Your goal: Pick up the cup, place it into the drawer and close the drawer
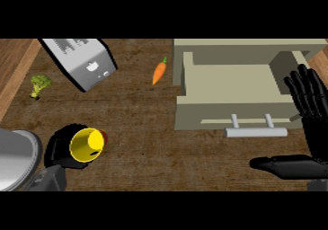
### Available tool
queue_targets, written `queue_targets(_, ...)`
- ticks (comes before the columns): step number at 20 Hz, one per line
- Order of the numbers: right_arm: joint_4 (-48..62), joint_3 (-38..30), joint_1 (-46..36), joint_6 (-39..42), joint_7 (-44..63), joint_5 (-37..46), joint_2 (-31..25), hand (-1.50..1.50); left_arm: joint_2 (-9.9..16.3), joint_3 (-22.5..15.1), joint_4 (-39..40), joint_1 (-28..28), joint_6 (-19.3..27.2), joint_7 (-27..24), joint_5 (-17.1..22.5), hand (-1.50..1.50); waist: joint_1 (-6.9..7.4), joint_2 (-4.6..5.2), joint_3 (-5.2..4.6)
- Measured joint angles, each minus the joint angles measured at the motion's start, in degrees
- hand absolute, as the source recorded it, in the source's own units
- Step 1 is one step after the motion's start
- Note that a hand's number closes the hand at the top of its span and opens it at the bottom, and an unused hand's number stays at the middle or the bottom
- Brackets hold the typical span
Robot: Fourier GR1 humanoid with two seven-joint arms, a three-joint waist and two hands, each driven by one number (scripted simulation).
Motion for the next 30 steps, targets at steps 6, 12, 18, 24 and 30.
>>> queue_targets(6, 0.1, 0.3, 0.2, 0.0, -0.7, 0.4, 0.3, -1.5, -0.7, 1.9, -0.7, -1.6, 3.3, -2.2, 1.9, 1.5, -0.2, 0.11, 0.0)
queue_targets(12, -0.2, -0.1, 0.0, 0.0, 0.0, 0.2, 0.0, -1.5, -2.0, 2.7, -2.6, -4.1, 5.7, -3.4, 3.2, 1.5, -0.09, 0.03, 0.05)
queue_targets(18, -0.4, -1.0, 0.0, -0.2, 0.9, -0.1, -0.3, -1.5, -2.8, 0.6, -9.0, -6.4, 5.7, -1.4, 3.4, 1.5, 0.46, -0.27, 0.14)
queue_targets(24, 1.8, -2.3, 0.0, 0.3, -0.7, -0.2, -0.9, -1.5, -6.2, -3.1, -19.9, -11.0, 9.5, 4.8, 3.4, 1.5, 1.14, -0.58, 0.24)
queue_targets(30, 1.7, -3.0, 0.5, 0.9, -1.3, -0.7, -1.3, -1.5, -9.9, -7.7, -30.7, -14.7, 15.8, 13.3, 2.8, 1.5, 0.98, -0.55, 0.24)
